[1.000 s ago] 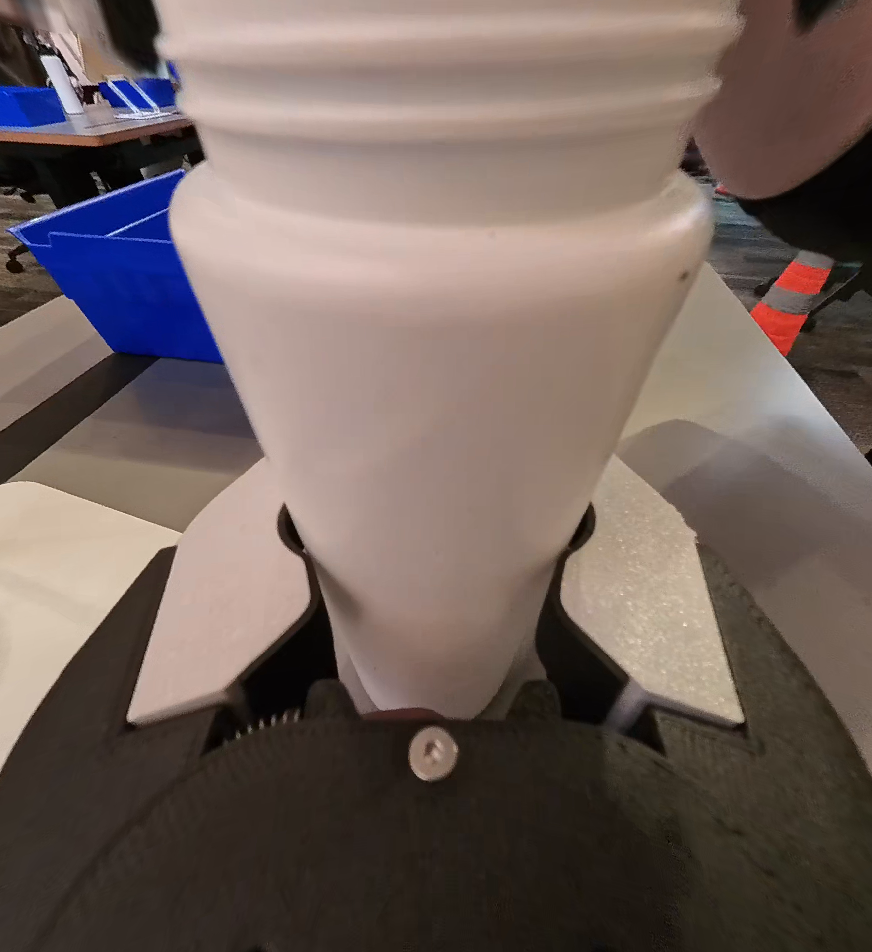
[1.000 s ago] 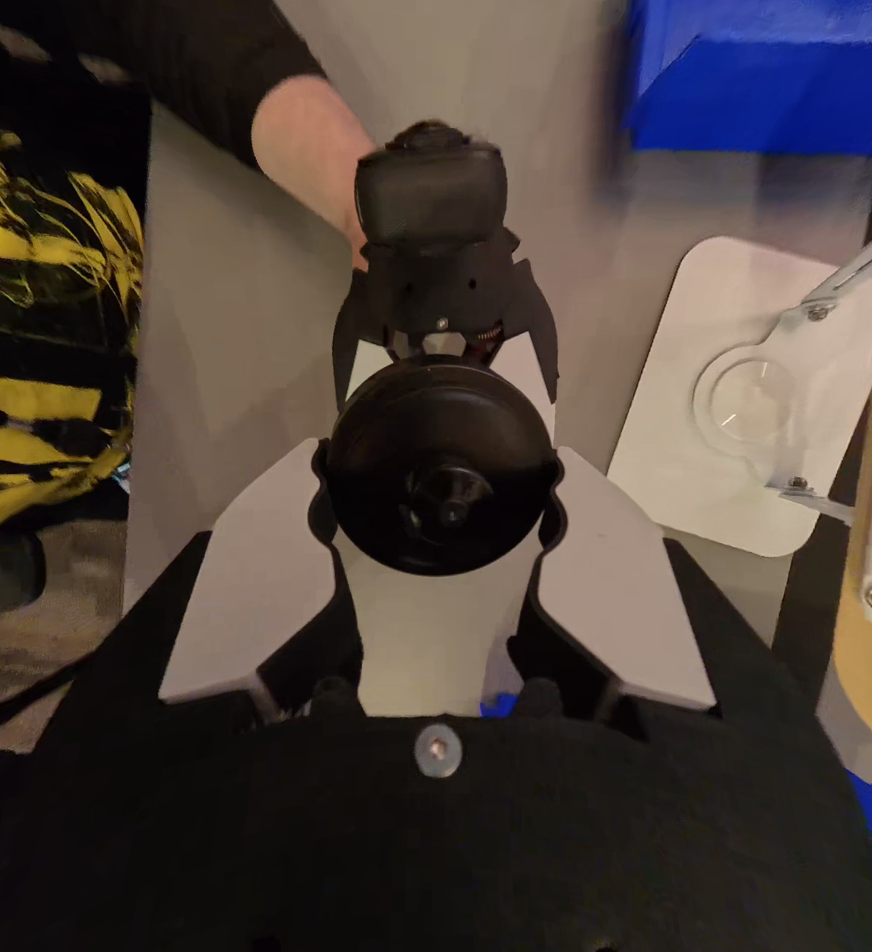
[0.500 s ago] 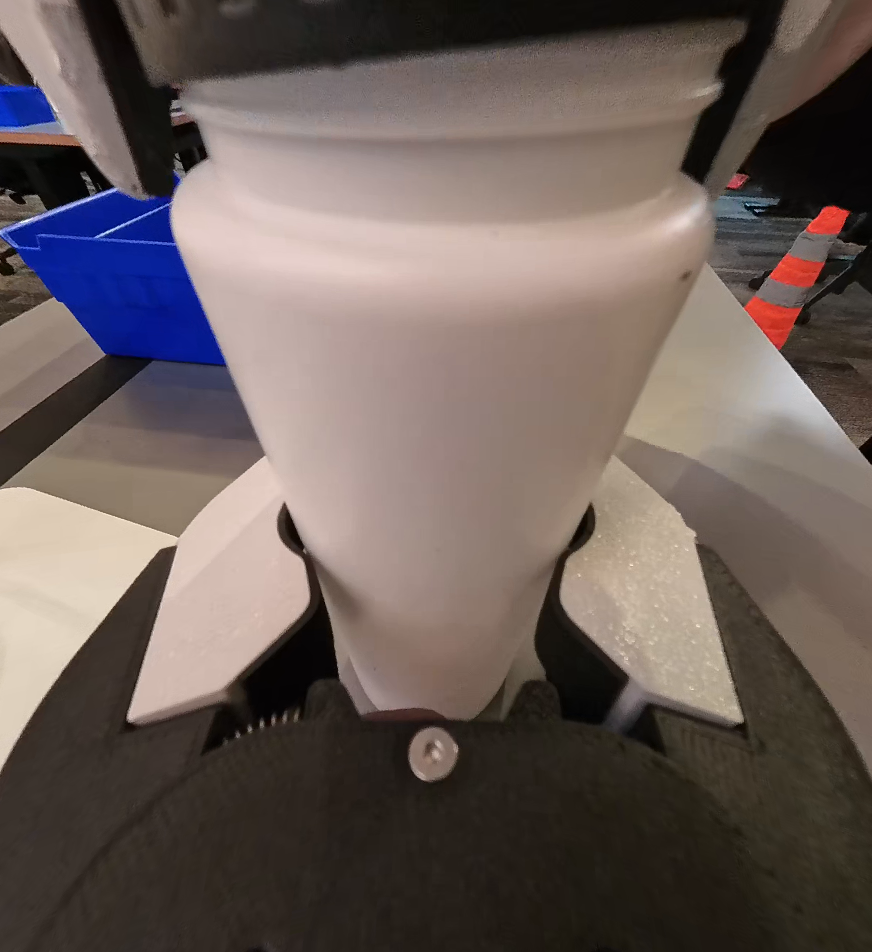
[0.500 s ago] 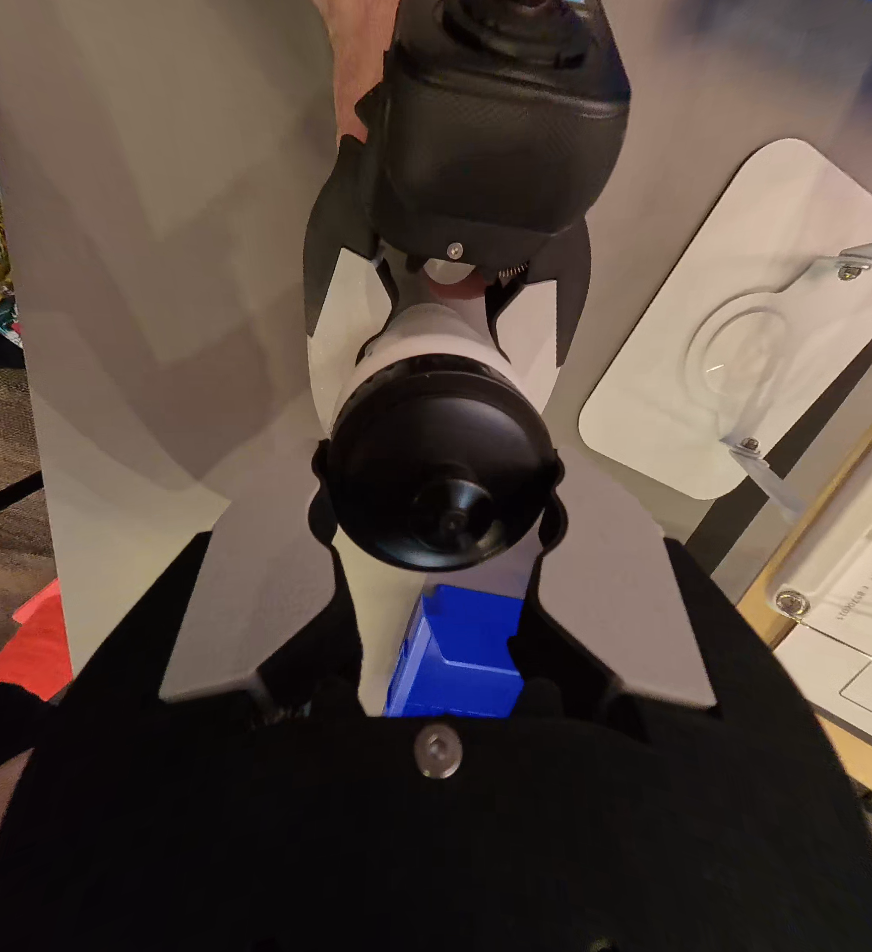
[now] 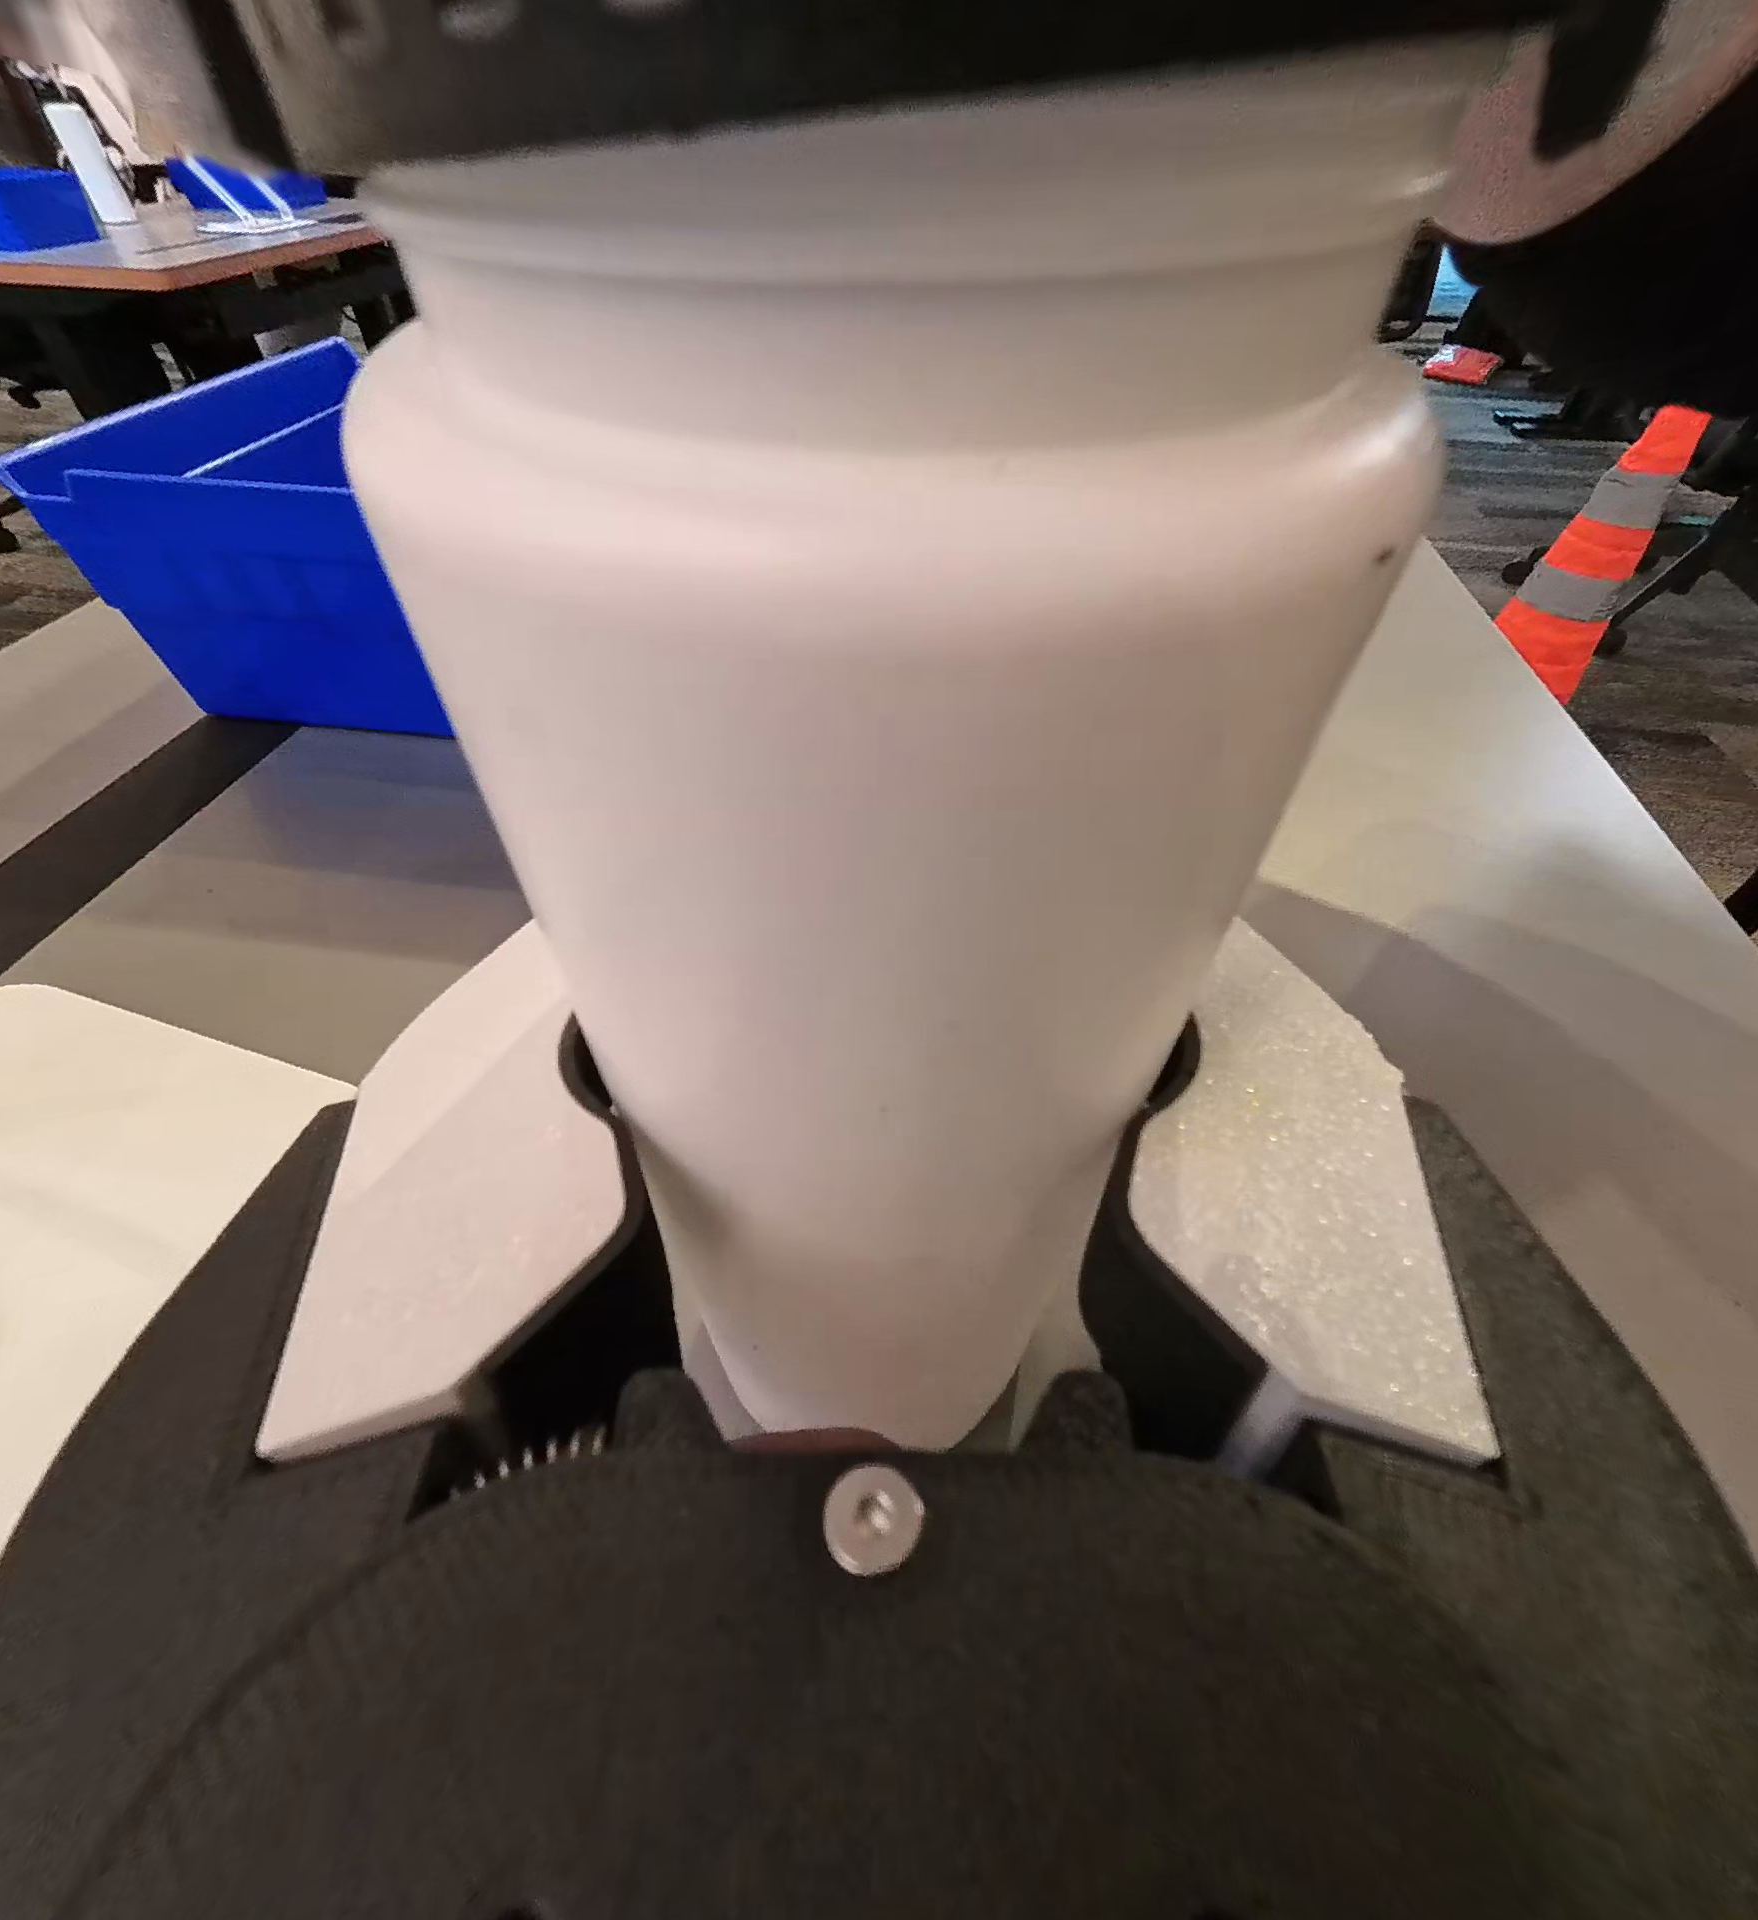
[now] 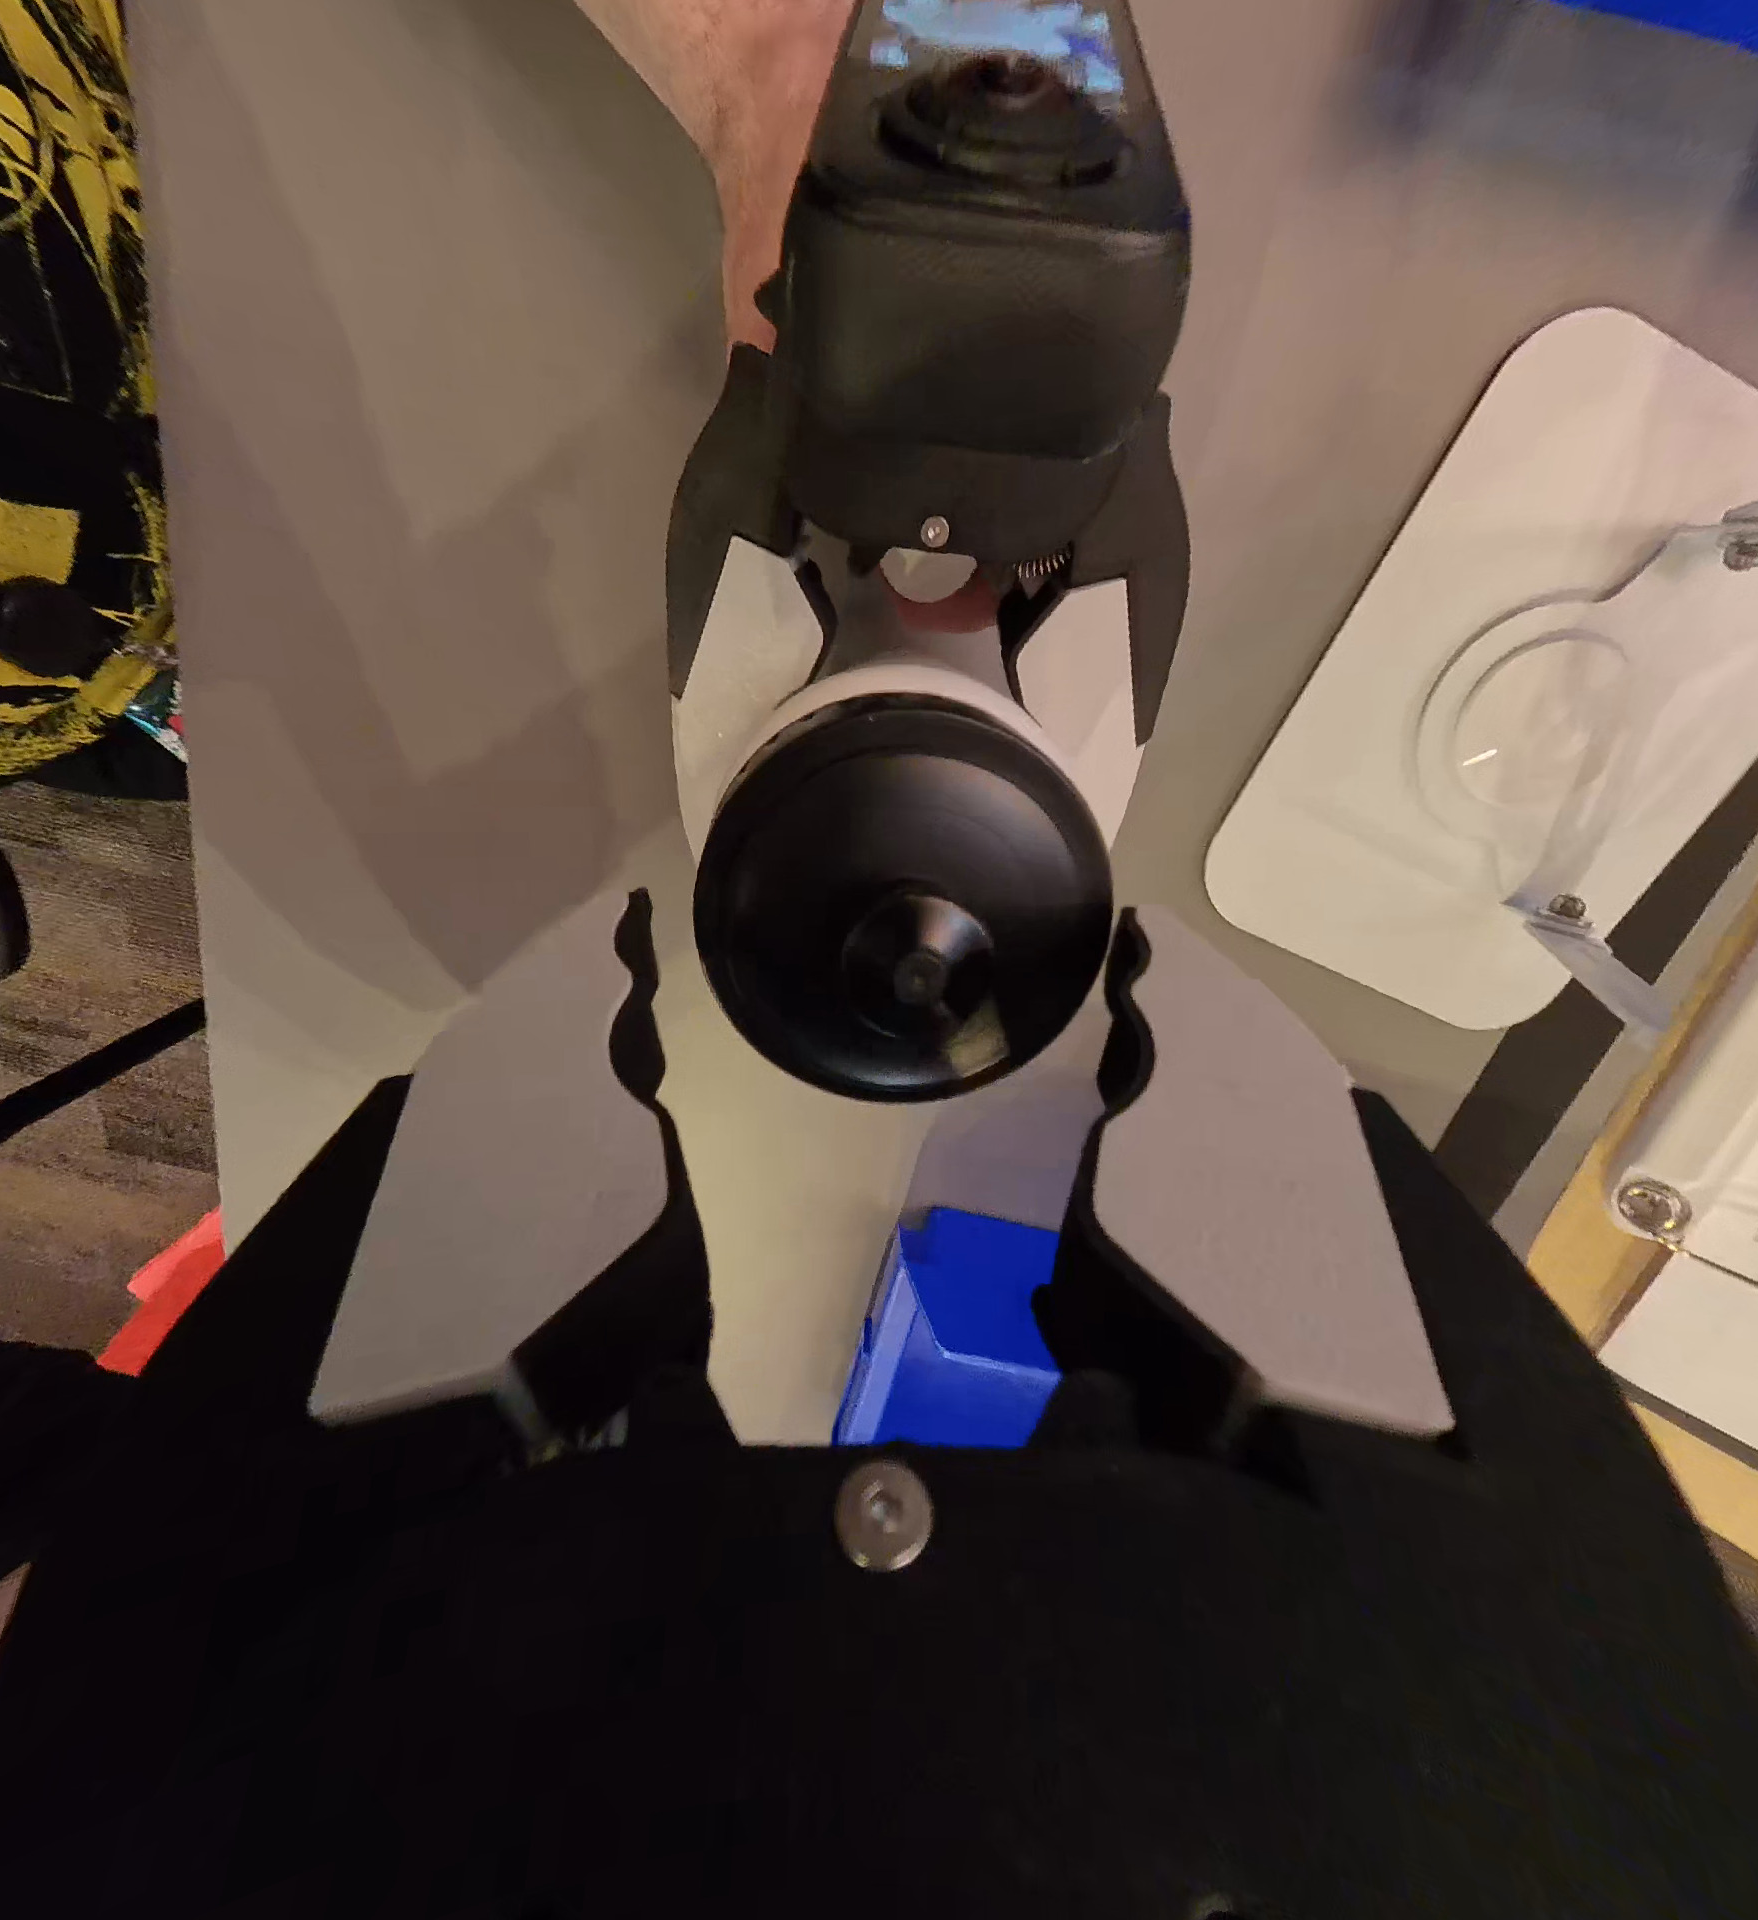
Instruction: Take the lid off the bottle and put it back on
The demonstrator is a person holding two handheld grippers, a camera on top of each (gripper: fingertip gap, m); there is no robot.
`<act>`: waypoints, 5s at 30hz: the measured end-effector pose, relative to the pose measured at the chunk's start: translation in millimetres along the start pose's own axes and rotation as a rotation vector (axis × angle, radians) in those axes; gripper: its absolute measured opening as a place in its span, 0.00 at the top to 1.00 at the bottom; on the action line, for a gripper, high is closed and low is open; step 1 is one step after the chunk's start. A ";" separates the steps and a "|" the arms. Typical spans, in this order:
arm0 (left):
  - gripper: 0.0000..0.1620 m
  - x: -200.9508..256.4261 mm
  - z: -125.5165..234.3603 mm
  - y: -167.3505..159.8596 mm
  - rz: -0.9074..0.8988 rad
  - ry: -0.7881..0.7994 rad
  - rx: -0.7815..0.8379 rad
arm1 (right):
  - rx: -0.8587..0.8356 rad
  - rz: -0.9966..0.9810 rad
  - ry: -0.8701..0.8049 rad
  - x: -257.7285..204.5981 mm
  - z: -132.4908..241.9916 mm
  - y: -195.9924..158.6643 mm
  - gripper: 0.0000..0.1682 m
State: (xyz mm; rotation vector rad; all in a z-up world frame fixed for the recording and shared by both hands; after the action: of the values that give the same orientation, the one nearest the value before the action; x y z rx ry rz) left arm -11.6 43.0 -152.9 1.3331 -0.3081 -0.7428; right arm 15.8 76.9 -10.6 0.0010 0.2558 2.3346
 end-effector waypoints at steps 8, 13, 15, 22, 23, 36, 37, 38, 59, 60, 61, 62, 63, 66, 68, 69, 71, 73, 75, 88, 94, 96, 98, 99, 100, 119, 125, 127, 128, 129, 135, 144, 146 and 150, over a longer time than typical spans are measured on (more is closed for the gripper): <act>0.38 0.4 -0.4 0.3 -0.002 -0.006 -0.002 | -0.050 0.087 -0.028 0.1 1.5 3.3 0.56; 0.38 1.2 -0.4 0.3 0.000 -0.020 0.003 | -0.111 0.248 -0.091 -5.2 2.0 6.1 0.56; 0.38 1.5 -0.4 0.3 -0.001 -0.022 0.005 | -0.104 0.229 -0.073 -4.3 1.7 6.3 0.56; 0.38 4.3 -2.1 1.8 -0.022 -0.016 -0.004 | -0.030 0.032 -0.031 -6.1 0.5 -1.3 0.56; 0.38 4.7 -2.2 2.0 -0.026 -0.016 -0.004 | -0.029 0.021 -0.046 -7.9 0.7 -1.8 0.56; 0.38 2.6 -1.6 0.5 0.001 -0.028 0.010 | -0.003 0.146 -0.063 -3.9 0.6 -1.5 0.56; 0.38 2.7 -1.6 0.4 0.001 -0.028 0.010 | -0.002 0.129 -0.066 -4.2 0.5 -1.5 0.56; 0.38 2.7 -1.6 0.4 0.000 -0.027 0.011 | 0.000 0.108 -0.069 -4.5 0.4 -1.7 0.56; 0.38 3.5 -2.5 0.8 -0.002 -0.018 0.005 | 0.006 -0.047 -0.100 -6.4 0.1 -2.3 0.47; 0.38 3.2 -2.4 0.7 0.000 -0.018 0.006 | 0.001 -0.030 -0.090 -6.3 0.4 -1.1 0.52; 0.38 3.2 -2.3 0.7 0.000 -0.018 0.006 | -0.006 -0.014 -0.086 -6.1 0.2 -0.5 0.56; 0.38 3.2 -2.2 0.7 0.000 -0.018 0.005 | -0.012 -0.011 -0.085 -5.9 0.1 -0.2 0.56; 0.38 3.1 -2.1 0.6 0.000 -0.019 0.005 | -0.015 -0.019 -0.085 -6.0 0.1 0.0 0.56; 0.38 3.5 -2.5 0.9 -0.003 -0.020 0.005 | -0.009 -0.077 -0.090 -7.0 -0.2 -1.0 0.56; 0.38 3.4 -2.4 0.8 -0.002 -0.020 0.006 | 0.003 -0.148 -0.092 -7.3 -0.4 -1.3 0.56; 0.38 3.6 -2.6 1.0 -0.004 -0.020 0.006 | 0.010 -0.175 -0.095 -8.0 -0.4 -1.9 0.56; 0.38 4.9 -3.4 1.7 -0.016 -0.020 0.003 | 0.005 -0.219 -0.091 -10.2 0.2 -4.1 0.55; 0.38 5.2 -3.7 2.0 -0.014 -0.019 0.000 | -0.018 -0.221 -0.093 -12.1 -0.2 -8.0 0.53; 0.38 3.9 -2.8 1.2 -0.003 -0.019 0.006 | -0.014 -0.197 -0.091 -11.7 1.0 -10.1 0.52; 0.38 5.1 -3.6 1.9 -0.013 -0.020 0.005 | 0.039 -0.136 -0.073 -10.0 3.4 -4.5 0.57; 0.38 5.1 -3.6 2.0 -0.012 -0.018 0.003 | 0.055 -0.281 -0.048 -9.3 3.7 -5.1 0.57; 0.38 5.0 -3.5 1.9 -0.009 -0.014 0.003 | 0.051 -0.346 -0.036 -8.3 4.2 -4.5 0.57; 0.38 4.5 -3.1 1.6 -0.005 -0.013 0.005 | 0.068 -0.395 -0.038 -7.5 3.7 -2.7 0.57; 0.38 4.6 -3.1 1.6 -0.005 -0.013 0.004 | 0.074 -0.416 -0.037 -7.0 3.6 -2.4 0.57; 0.38 4.7 -3.2 1.7 -0.006 -0.013 0.004 | 0.073 -0.418 -0.038 -7.0 3.7 -2.6 0.57; 0.38 5.6 -4.0 2.0 -0.012 -0.013 0.004 | 0.097 -0.178 -0.056 -8.6 0.6 -5.4 0.56; 0.38 5.2 -3.9 1.7 -0.006 -0.018 0.012 | 0.169 -0.045 -0.118 -11.8 -0.5 -8.6 0.56; 0.38 5.7 -4.3 2.1 -0.011 -0.016 0.006 | 0.166 -0.055 -0.082 -9.6 -1.7 -9.6 0.56; 0.38 5.7 -4.3 2.0 -0.012 -0.016 0.007 | 0.169 -0.059 -0.059 -8.3 -2.2 -9.7 0.56; 0.38 6.0 -4.5 2.3 -0.014 -0.015 0.005 | 0.164 -0.063 -0.034 -7.2 -2.9 -9.9 0.56; 0.38 5.4 -4.2 1.9 -0.009 -0.013 0.005 | 0.118 -0.100 -0.039 -6.4 -3.1 -7.3 0.56; 0.38 6.5 -5.0 2.5 -0.017 -0.012 0.002 | 0.164 -0.345 -0.105 -13.3 -4.7 -10.3 0.55; 0.38 5.4 -4.3 1.9 -0.006 -0.011 0.007 | 0.129 -0.323 -0.076 -16.0 -8.9 -11.8 0.45; 0.38 5.9 -4.6 2.2 -0.011 -0.010 0.006 | 0.165 -0.251 -0.077 -14.4 -3.1 -11.2 0.42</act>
State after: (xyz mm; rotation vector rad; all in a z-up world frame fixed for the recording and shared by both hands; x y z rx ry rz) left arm -3.8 42.9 -153.1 1.3375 -0.3115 -0.7584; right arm 33.5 73.8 -14.6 0.1322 0.3867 2.0543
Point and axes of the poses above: each gripper's, where its closed fingertips meet, z back along the fingers, y out of its top, x = y × z across the jaws, the point moved 7 cm from there along z, back along the fingers, and after that the axes turned 13 degrees about -z, right-handed, at the moved point
